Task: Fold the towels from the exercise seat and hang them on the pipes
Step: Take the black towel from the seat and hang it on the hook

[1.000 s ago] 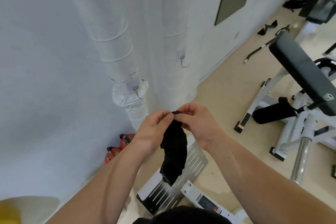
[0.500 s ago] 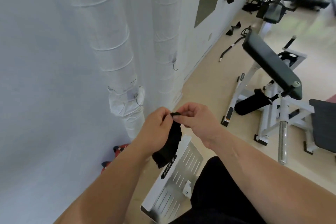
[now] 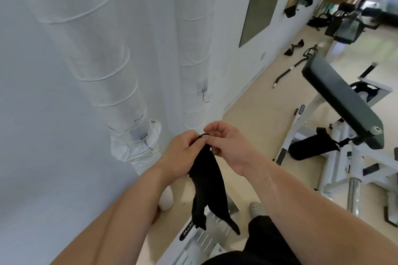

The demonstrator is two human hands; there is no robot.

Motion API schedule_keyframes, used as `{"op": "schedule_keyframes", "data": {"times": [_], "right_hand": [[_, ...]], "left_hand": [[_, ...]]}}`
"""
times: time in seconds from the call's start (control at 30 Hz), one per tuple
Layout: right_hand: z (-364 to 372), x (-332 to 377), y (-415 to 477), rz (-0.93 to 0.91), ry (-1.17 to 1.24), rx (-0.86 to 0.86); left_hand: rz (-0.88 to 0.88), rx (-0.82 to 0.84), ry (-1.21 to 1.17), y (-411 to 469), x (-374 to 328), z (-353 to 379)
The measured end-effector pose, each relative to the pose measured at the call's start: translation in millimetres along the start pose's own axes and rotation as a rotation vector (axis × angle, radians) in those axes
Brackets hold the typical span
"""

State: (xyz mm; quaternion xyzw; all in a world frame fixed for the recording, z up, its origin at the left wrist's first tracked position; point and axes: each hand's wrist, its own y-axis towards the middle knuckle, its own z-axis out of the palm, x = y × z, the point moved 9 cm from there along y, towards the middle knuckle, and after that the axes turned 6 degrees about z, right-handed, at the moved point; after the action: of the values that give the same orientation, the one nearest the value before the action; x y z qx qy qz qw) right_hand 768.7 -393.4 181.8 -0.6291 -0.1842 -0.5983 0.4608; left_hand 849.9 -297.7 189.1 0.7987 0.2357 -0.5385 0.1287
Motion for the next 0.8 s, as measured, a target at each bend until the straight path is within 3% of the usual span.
{"op": "schedule_keyframes", "data": {"times": [0.1,0.33,0.43,0.8], "right_hand": [[-35.8,-2.2,43.6,0.032,-0.010,0.084],[-102.9,8.3,142.3,0.026,-0.258,0.264],[-119.6,8.3,188.6,-0.019,-0.390,0.311],[-126.3,3.7,299.3,-0.126,-0.445,0.177]], "left_hand": [[0.068,-0.030,0.276,46.9,3.4,15.3],[-0.115,-0.255,0.072,134.8,40.9,53.3],[-0.190,-0.311,0.101,172.6,58.2,62.6],[-0.303,-0.556,0.042,237.5,111.2,53.0]]}}
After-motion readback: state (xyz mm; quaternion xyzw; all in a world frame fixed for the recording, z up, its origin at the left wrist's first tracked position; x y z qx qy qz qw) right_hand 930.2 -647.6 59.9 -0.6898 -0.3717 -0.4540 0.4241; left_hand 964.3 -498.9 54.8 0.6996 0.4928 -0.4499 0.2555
